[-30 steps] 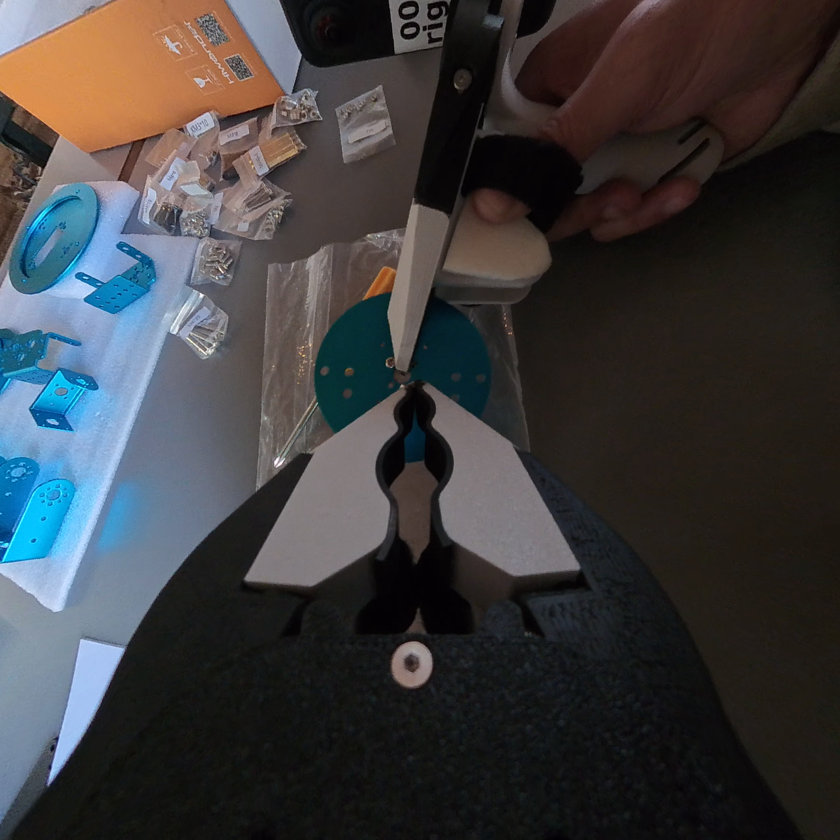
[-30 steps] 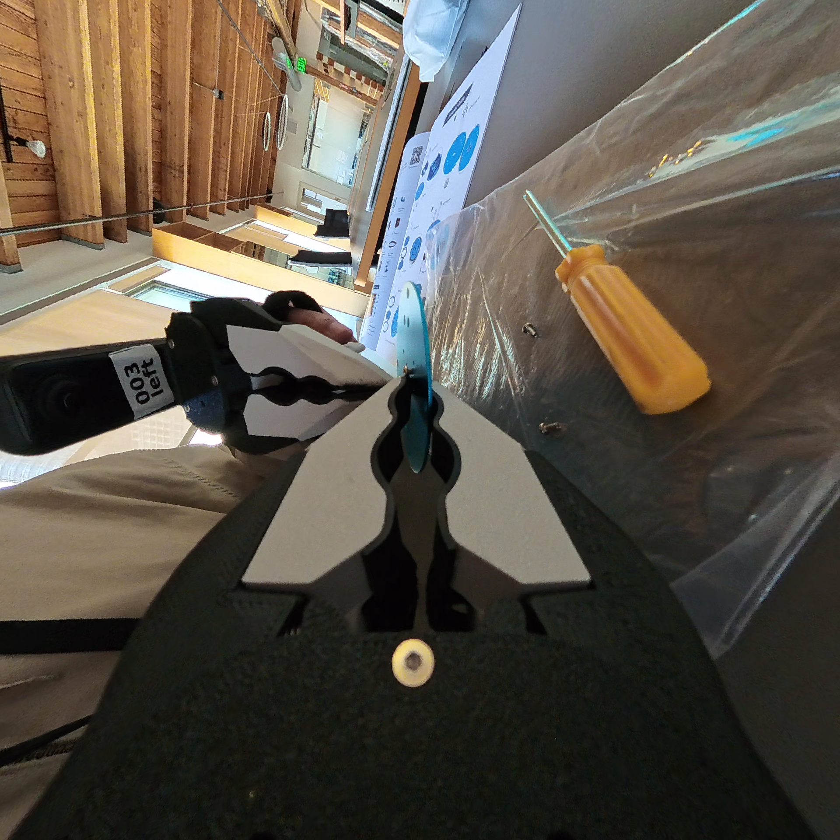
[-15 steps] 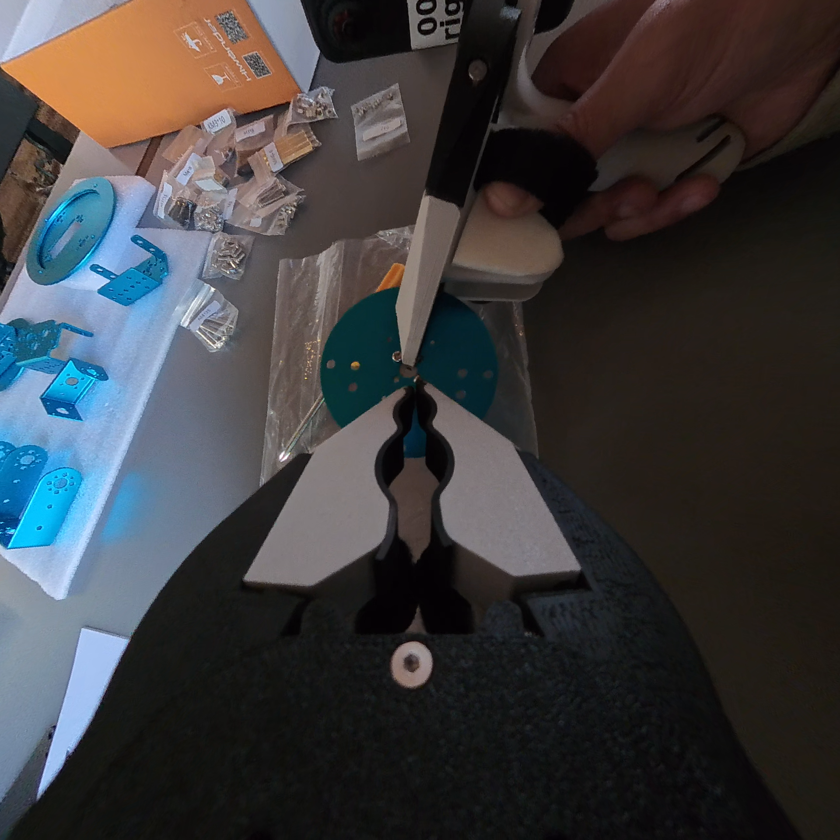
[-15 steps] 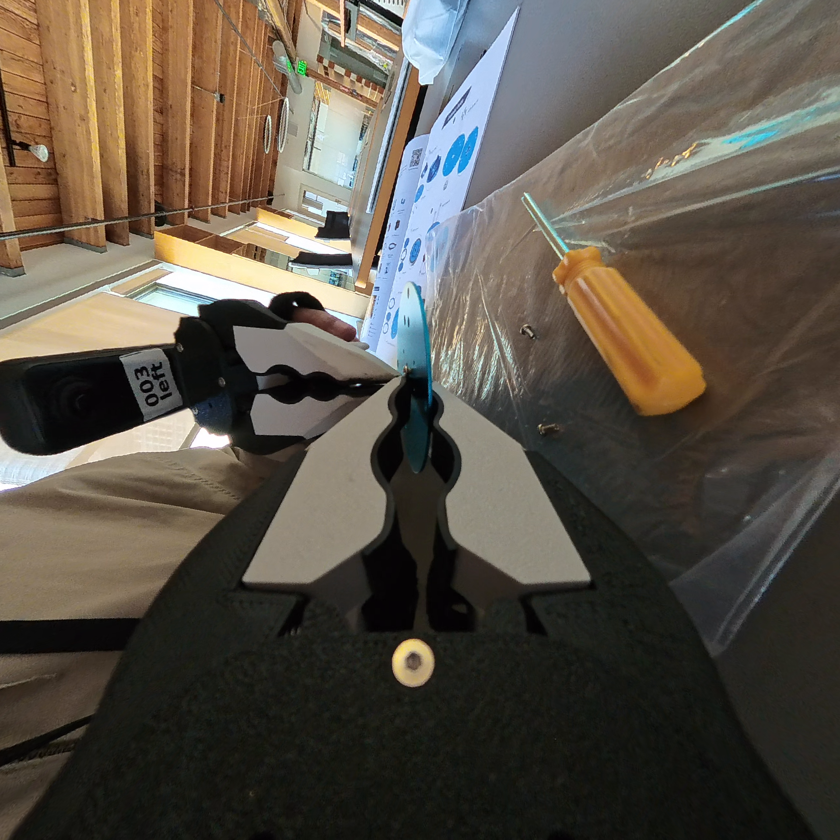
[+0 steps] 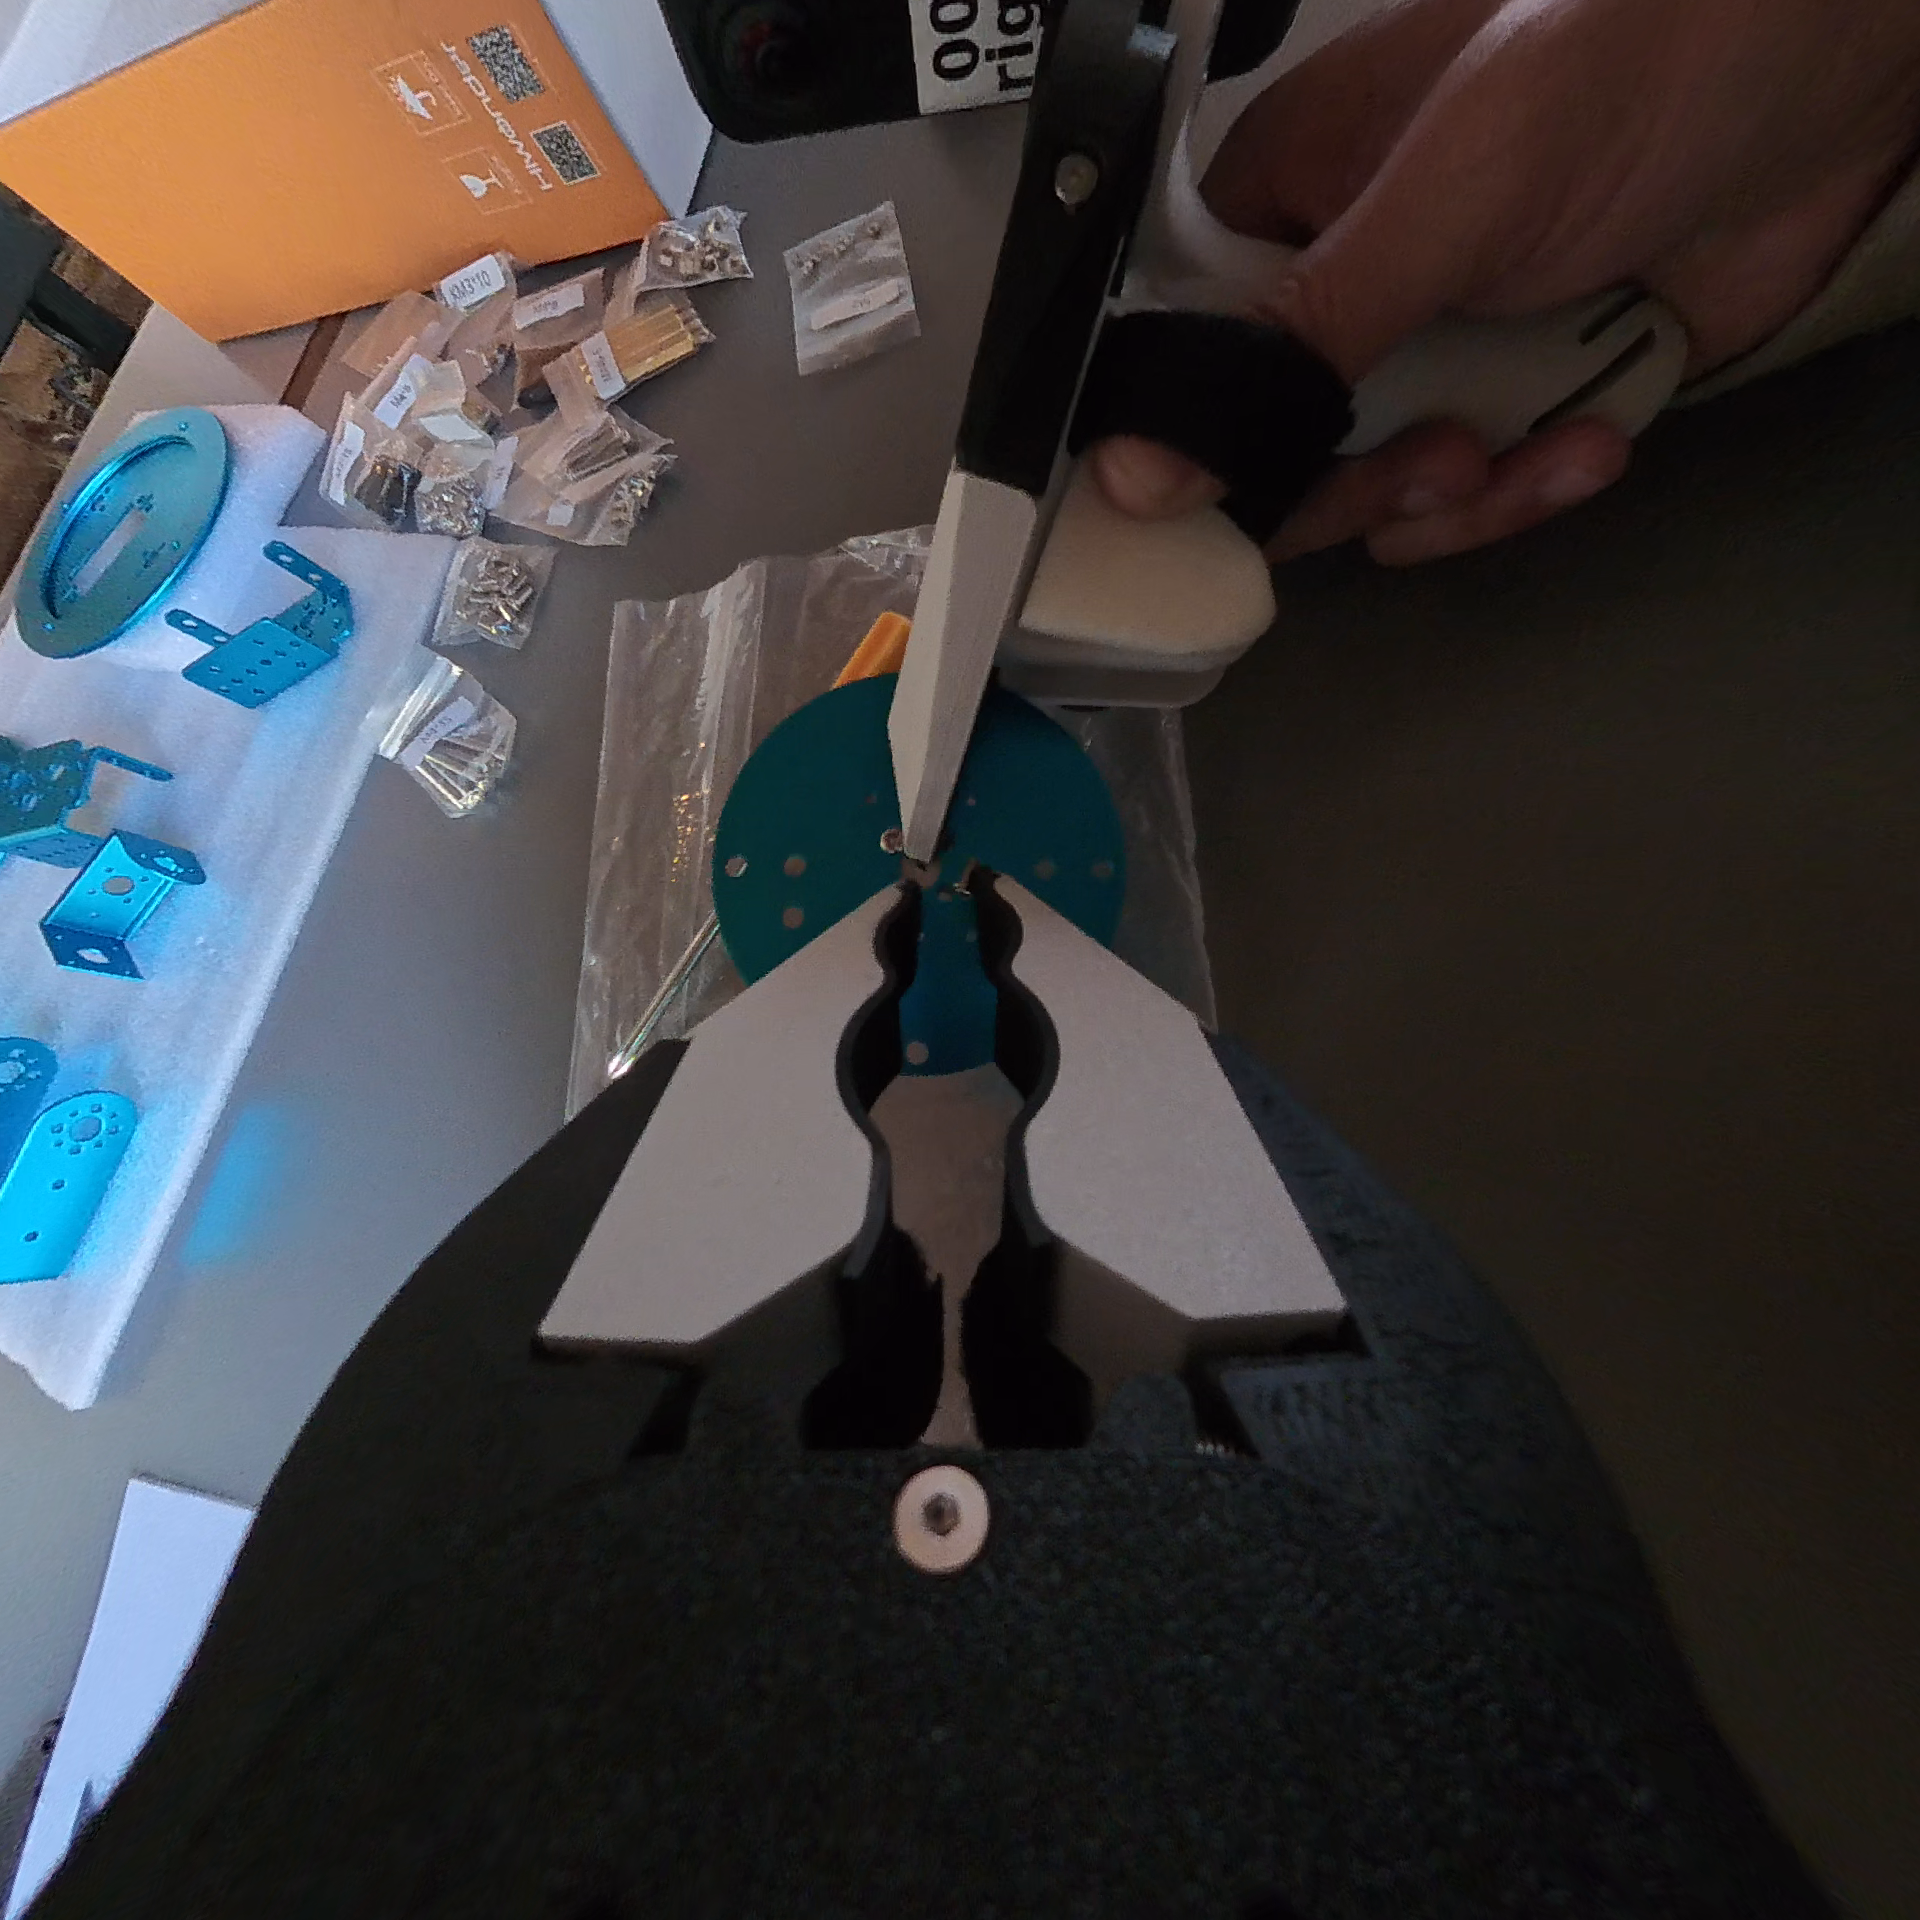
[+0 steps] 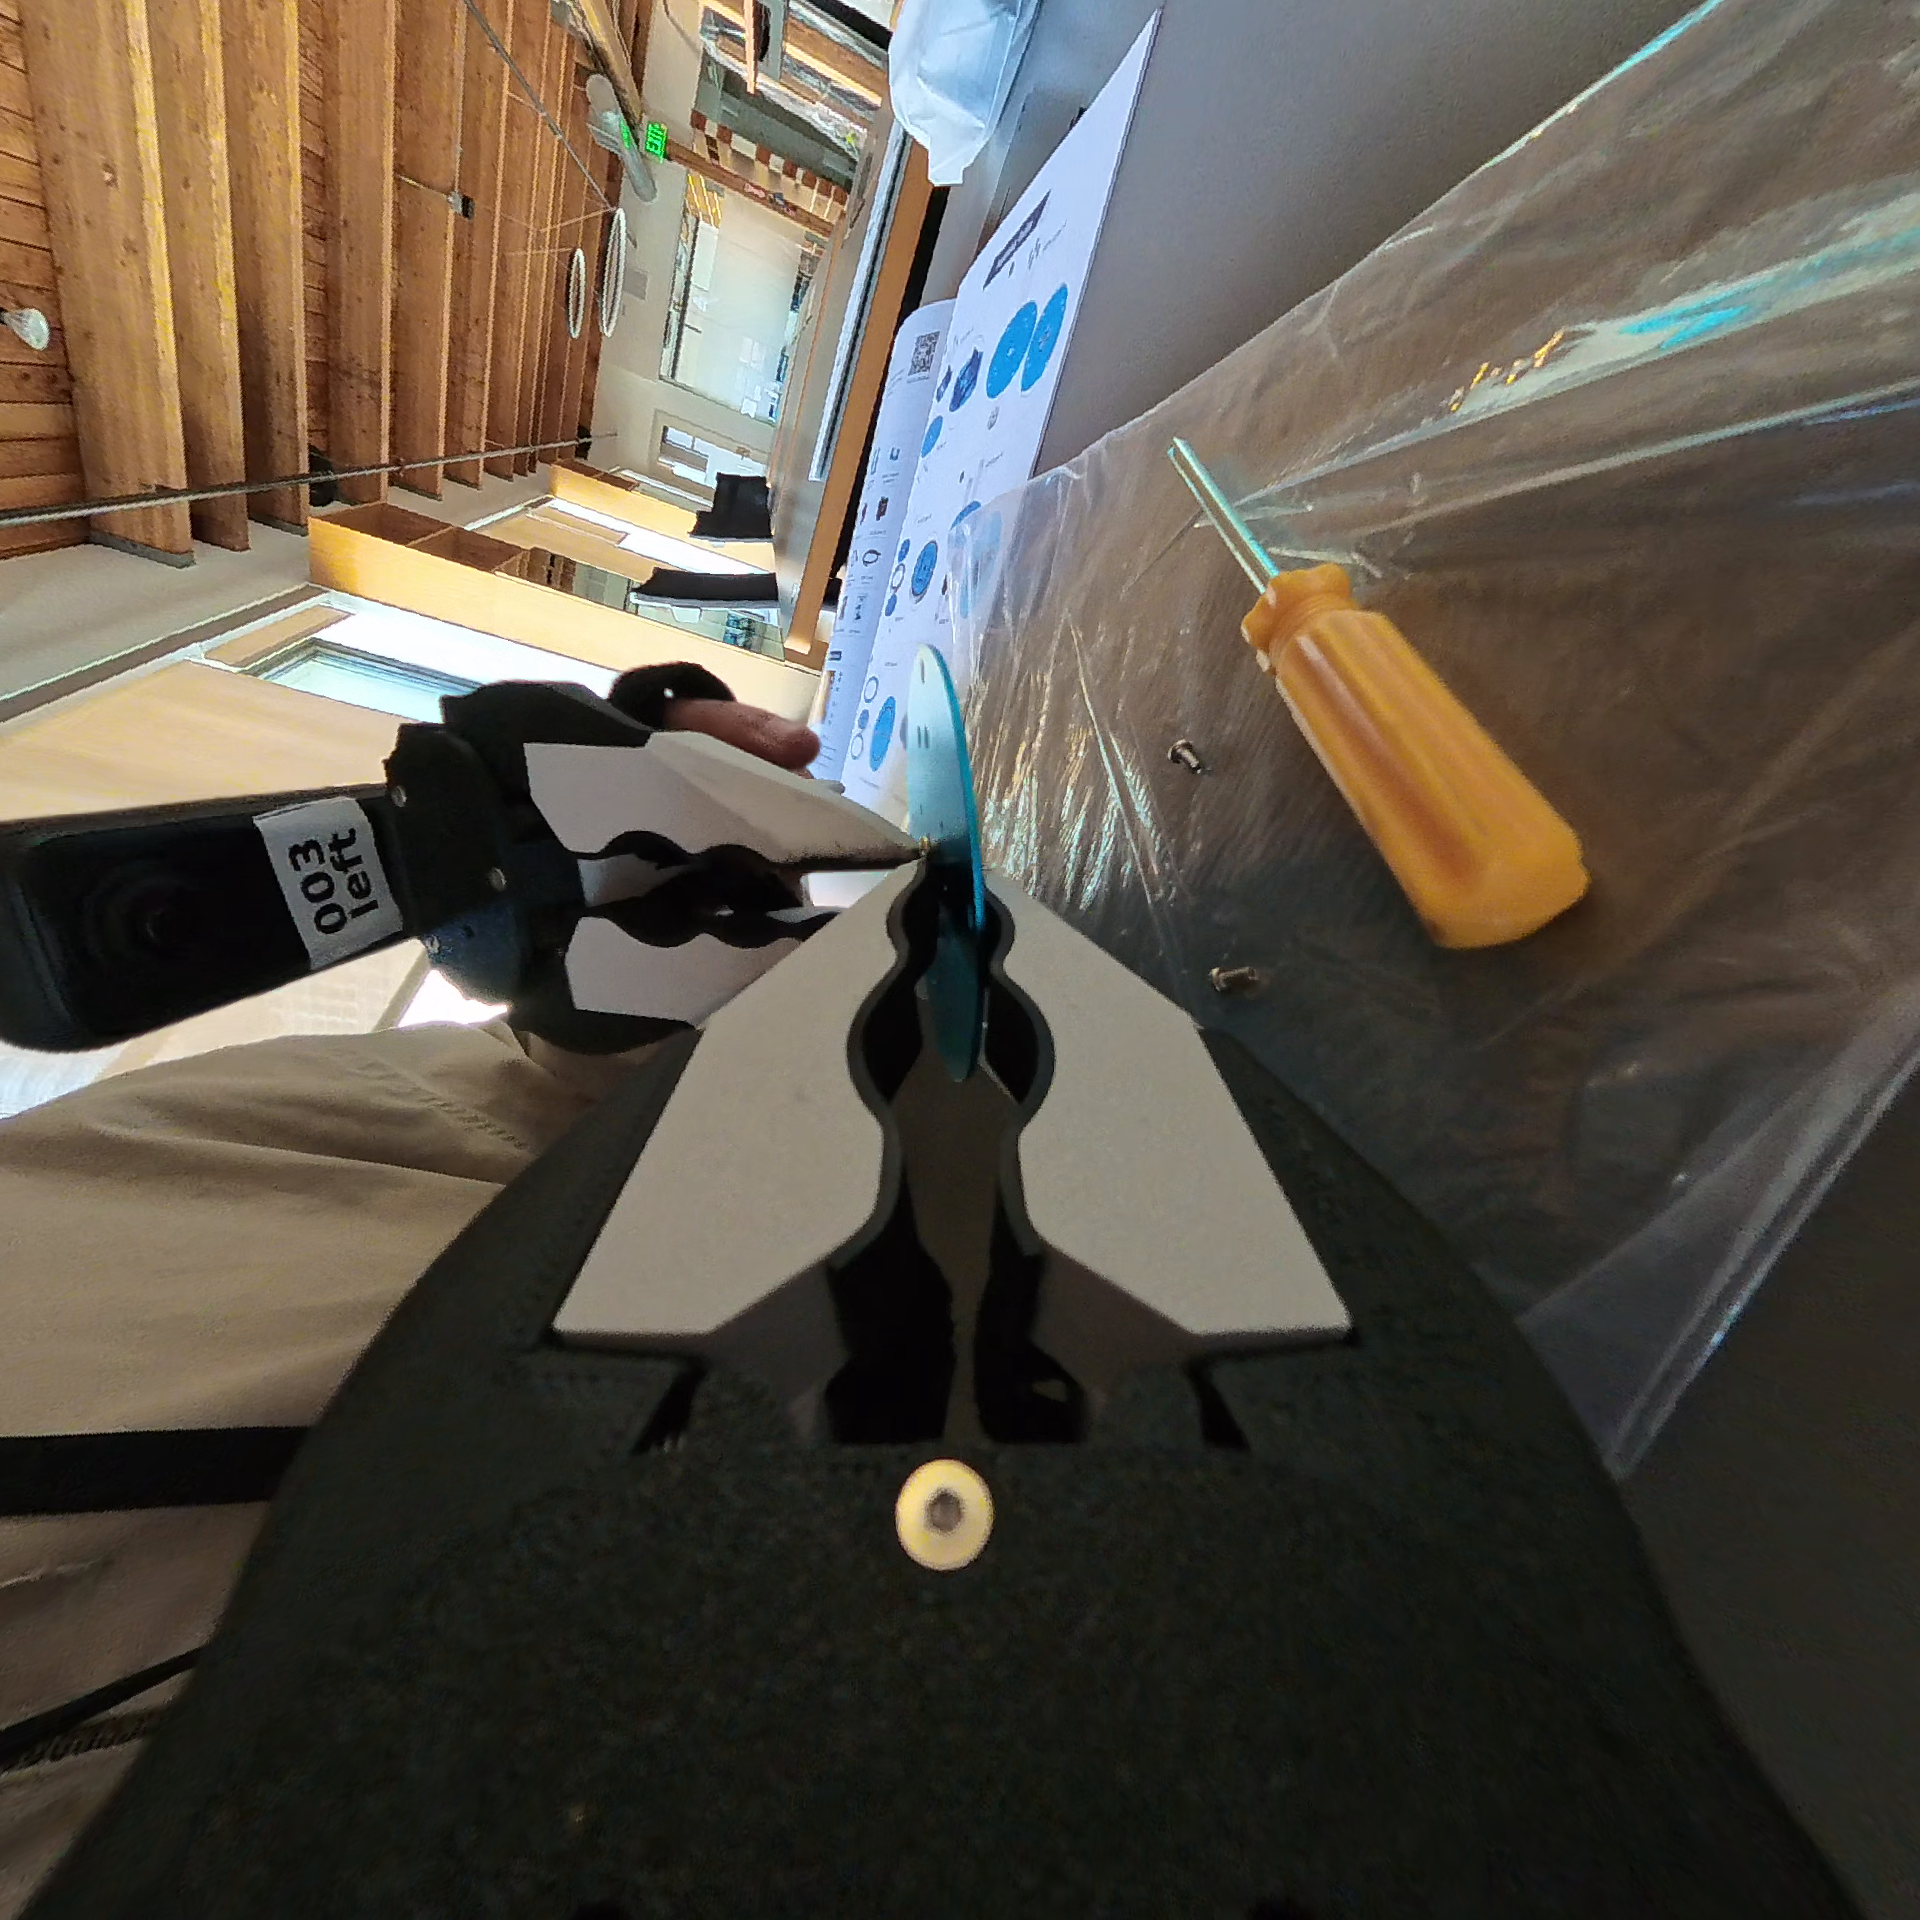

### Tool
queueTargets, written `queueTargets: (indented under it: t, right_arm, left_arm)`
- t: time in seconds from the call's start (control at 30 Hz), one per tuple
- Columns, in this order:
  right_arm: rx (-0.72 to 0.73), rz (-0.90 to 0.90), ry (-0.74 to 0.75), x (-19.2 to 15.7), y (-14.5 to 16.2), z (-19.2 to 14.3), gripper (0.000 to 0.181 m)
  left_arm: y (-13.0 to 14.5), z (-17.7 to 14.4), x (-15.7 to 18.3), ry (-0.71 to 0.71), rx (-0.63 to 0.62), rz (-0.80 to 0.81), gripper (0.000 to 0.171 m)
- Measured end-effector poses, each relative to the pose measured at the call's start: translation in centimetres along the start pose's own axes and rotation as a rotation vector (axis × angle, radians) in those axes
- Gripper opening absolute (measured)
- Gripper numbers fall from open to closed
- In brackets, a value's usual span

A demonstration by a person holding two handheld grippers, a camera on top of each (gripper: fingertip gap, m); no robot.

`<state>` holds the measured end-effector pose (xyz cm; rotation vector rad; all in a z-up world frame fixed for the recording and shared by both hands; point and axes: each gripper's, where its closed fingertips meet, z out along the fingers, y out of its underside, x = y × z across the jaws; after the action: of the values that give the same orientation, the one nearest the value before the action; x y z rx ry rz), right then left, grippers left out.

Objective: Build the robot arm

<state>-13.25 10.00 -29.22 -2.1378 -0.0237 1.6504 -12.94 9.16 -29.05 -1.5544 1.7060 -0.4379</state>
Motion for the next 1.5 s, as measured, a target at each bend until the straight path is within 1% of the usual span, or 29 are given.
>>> queueTargets:
  t: [0.03,0.13,0.23,0.33,0.57,0.67,0.77,0.8,0.83,0.9,1.03,1.1,1.17,1.23,1.33,1.43,1.5]
  right_arm:
    - [0.000,-0.001,0.005,0.1,0.0,0.0,0.005]
    - [-0.003,-0.007,0.016,0.2,0.1,0.0,0.004]
    - [0.005,0.005,-0.009,-0.1,-0.1,0.0,0.004]
    - [0.004,0.000,-0.004,0.0,-0.1,0.0,0.004]
    - [0.004,-0.002,-0.011,-0.2,0.0,0.0,0.004]
    - [0.004,0.006,-0.020,-0.3,0.0,0.0,0.004]
    - [0.009,0.027,-0.038,-0.4,-0.1,-0.1,0.004]
    - [0.010,0.031,-0.039,-0.4,-0.2,-0.1,0.004]
    - [0.011,0.032,-0.039,-0.4,-0.2,-0.1,0.004]
    - [0.007,0.034,-0.033,-0.3,-0.2,0.0,0.004]
    - [0.010,0.047,-0.039,-0.2,-0.3,0.0,0.004]
    - [0.010,0.052,-0.040,-0.2,-0.4,0.0,0.004]
    - [0.005,0.051,-0.041,-0.2,-0.3,0.1,0.004]
    - [-0.004,0.048,-0.041,-0.2,-0.2,0.3,0.004]
    - [-0.011,0.043,-0.039,-0.3,-0.1,0.3,0.004]
    - [-0.003,0.043,-0.037,-0.2,-0.2,0.3,0.005]
    - [0.001,0.042,-0.037,-0.2,-0.2,0.2,0.004]
  left_arm:
    - [0.0,0.1,0.1,0.003,-0.002,0.002,0.005]
    - [0.1,0.2,0.2,-0.002,-0.011,0.016,0.004]
    - [-0.2,0.0,-0.2,-0.039,-0.004,0.035,0.003]
    - [0.2,-0.3,-0.6,-0.075,-0.062,0.076,0.000]
    - [0.2,-0.4,-0.7,-0.218,-0.190,0.434,0.000]
    - [0.1,-0.5,-1.0,-0.249,-0.225,0.526,0.000]
    - [0.3,-0.9,-1.4,-0.278,-0.249,0.675,0.000]
    - [0.4,-1.0,-1.5,-0.278,-0.254,0.714,0.000]
    - [0.6,-1.0,-1.4,-0.261,-0.258,0.720,0.000]
    - [0.9,-1.0,-1.3,-0.219,-0.240,0.651,0.000]
    - [0.5,-1.5,-1.0,-0.112,-0.140,0.334,0.000]
    - [0.1,-1.7,-0.8,-0.082,-0.076,0.206,0.006]
    - [0.0,-1.5,-0.6,-0.072,-0.028,0.116,0.013]
    - [0.1,-1.1,-0.6,-0.089,-0.001,0.106,0.015]
    - [0.1,-0.7,-0.2,-0.059,0.023,0.111,0.014]
    - [0.1,-0.5,-0.3,-0.013,0.029,0.053,0.013]
    - [0.0,-0.4,-0.3,0.011,0.038,0.011,0.009]
